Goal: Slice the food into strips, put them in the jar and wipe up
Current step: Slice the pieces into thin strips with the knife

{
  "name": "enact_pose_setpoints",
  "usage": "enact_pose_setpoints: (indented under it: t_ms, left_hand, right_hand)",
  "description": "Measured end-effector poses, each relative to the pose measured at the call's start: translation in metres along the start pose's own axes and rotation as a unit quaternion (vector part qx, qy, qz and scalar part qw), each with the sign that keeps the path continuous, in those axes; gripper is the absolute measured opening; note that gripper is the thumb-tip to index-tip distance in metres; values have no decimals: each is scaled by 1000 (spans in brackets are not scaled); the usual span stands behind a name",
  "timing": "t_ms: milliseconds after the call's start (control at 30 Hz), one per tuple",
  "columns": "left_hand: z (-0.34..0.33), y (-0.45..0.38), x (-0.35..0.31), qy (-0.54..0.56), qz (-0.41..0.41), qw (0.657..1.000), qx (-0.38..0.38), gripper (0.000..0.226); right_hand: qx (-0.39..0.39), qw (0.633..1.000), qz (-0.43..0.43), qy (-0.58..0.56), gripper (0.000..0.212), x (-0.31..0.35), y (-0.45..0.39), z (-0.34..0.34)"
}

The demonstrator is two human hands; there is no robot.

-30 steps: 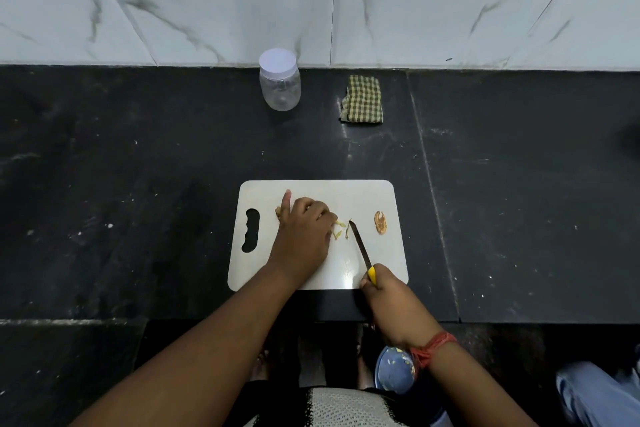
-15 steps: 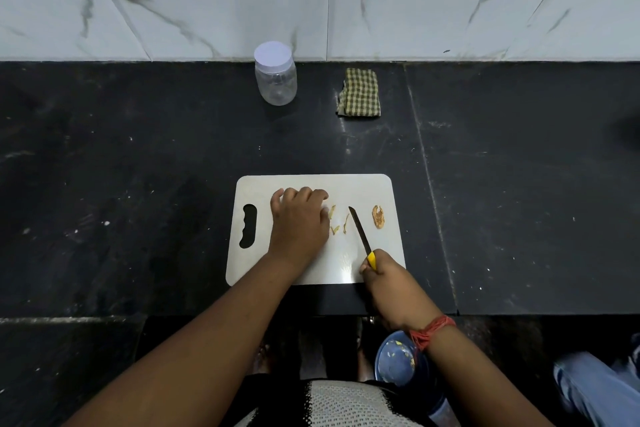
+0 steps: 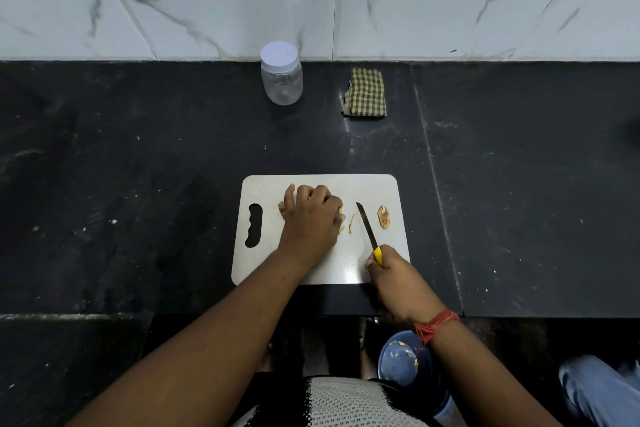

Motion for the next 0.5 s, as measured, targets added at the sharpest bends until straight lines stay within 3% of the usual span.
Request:
enact_pose_setpoints:
  t_ms: [100, 200, 500]
  left_hand:
    - [9, 6, -5, 13, -39, 999, -29, 17]
    - [6, 21, -4, -42, -98, 994, -14, 21]
    - [-7, 14, -10, -63, -52, 997, -11, 18]
  right_hand:
    - [-11, 1000, -6, -17, 20, -5, -3, 5]
    - [-14, 1000, -9, -25, 22, -11, -4, 7]
    - [-22, 998, -5, -52, 21, -12, -7, 7]
Point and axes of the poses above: each hand's wrist, its own y-axis away from the middle knuckle, its own z-axis out of the back of the hand, x = y × z, the point moved 8 cm from there along -y, towards the middle knuckle, and after that the axes turned 15 degrees about y, right-handed, at the moved point
